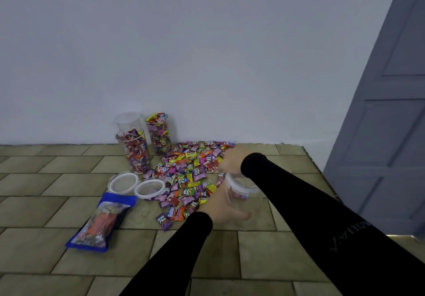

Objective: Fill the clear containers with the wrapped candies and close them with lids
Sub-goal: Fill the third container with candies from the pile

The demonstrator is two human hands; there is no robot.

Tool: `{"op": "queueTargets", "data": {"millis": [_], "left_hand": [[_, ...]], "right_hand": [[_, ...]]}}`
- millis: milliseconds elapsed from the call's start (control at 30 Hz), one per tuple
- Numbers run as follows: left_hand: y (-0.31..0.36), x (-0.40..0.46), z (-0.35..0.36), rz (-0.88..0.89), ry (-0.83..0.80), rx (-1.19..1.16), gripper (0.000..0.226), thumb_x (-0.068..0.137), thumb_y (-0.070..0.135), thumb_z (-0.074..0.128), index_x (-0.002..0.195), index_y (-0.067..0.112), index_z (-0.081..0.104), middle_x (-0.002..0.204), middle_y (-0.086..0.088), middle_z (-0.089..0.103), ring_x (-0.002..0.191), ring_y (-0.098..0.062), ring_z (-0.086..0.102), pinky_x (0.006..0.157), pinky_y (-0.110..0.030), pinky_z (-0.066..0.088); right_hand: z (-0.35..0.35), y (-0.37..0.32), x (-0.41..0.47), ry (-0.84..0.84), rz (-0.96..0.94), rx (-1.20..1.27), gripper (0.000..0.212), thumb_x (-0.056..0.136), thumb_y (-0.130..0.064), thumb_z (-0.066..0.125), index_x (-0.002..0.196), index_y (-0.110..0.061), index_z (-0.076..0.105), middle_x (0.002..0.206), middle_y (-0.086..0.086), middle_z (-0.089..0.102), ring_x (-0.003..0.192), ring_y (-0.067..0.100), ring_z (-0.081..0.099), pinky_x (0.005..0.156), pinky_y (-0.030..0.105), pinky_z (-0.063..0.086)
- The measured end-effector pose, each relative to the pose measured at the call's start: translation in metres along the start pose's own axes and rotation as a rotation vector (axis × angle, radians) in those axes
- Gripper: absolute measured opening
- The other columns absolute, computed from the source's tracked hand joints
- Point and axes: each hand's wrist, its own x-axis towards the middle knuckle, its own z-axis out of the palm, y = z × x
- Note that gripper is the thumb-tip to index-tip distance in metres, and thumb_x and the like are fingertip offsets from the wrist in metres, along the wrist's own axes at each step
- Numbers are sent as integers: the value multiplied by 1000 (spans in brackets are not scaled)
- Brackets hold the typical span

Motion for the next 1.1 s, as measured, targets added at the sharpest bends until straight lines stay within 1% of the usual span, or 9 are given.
{"op": "queueTargets", "data": {"millis": [100,200,300,400,633,833,967,1033,1100], "left_hand": [[-1,1,-2,-3,10,-7,76,59,25,82,128,20,53,118,4,64,106,-9,63,88,-22,53],[1,2,-3,-9,5,30,72,63,19,83,128,21,53,120,4,64,109,-9,61,91,-21,51],[2,2,-2,-51,-8,117,66,61,31,80,122,18,58,115,5,64,107,-12,61,92,-29,51],[1,4,-5,-88,-26,236,64,72,31,78,129,17,51,110,13,52,99,-4,51,85,-19,42],[-1,4,-3,-104,-42,248,55,79,25,75,128,22,51,103,18,51,87,9,48,62,0,39],[-5,5,-3,-89,-38,213,47,77,24,77,119,23,56,104,15,56,93,7,51,67,2,38],[-1,3,-2,-93,-34,145,57,68,32,79,119,19,59,108,8,63,96,1,58,77,-7,46],[0,2,-2,-74,-15,123,66,59,37,80,118,16,60,106,6,65,94,-3,61,81,-15,50],[6,-1,-3,-30,-5,135,56,65,26,81,114,20,55,102,12,61,87,9,57,73,-8,46]], "right_hand": [[2,4,2,105,-77,22,45,96,-34,44,57,-14,32,55,0,29,47,16,25,47,26,22],[4,5,-2,245,-276,-23,52,97,-51,39,57,-17,36,55,0,34,49,17,31,52,31,28],[4,-4,-17,196,-434,-174,59,90,-62,44,51,-18,38,48,-3,31,44,17,29,46,27,27],[8,-11,-24,123,-450,-321,56,90,-55,50,52,-17,33,46,-3,25,45,20,25,49,31,29],[10,-14,-24,-11,-373,-318,44,96,-25,39,54,-13,31,52,0,25,47,17,21,46,30,24],[12,-15,-23,-5,-361,-299,47,100,-24,32,55,-12,34,55,2,33,50,17,29,49,30,29],[14,-10,-21,91,-470,-166,54,102,-43,33,58,-11,41,55,3,38,49,19,33,55,36,36],[15,-1,-25,239,-485,-120,53,92,-60,41,71,-14,54,71,0,50,66,18,44,66,36,39],[19,15,-34,406,-485,-86,57,73,-77,44,86,-24,59,90,-7,50,86,13,43,77,33,37]]}}
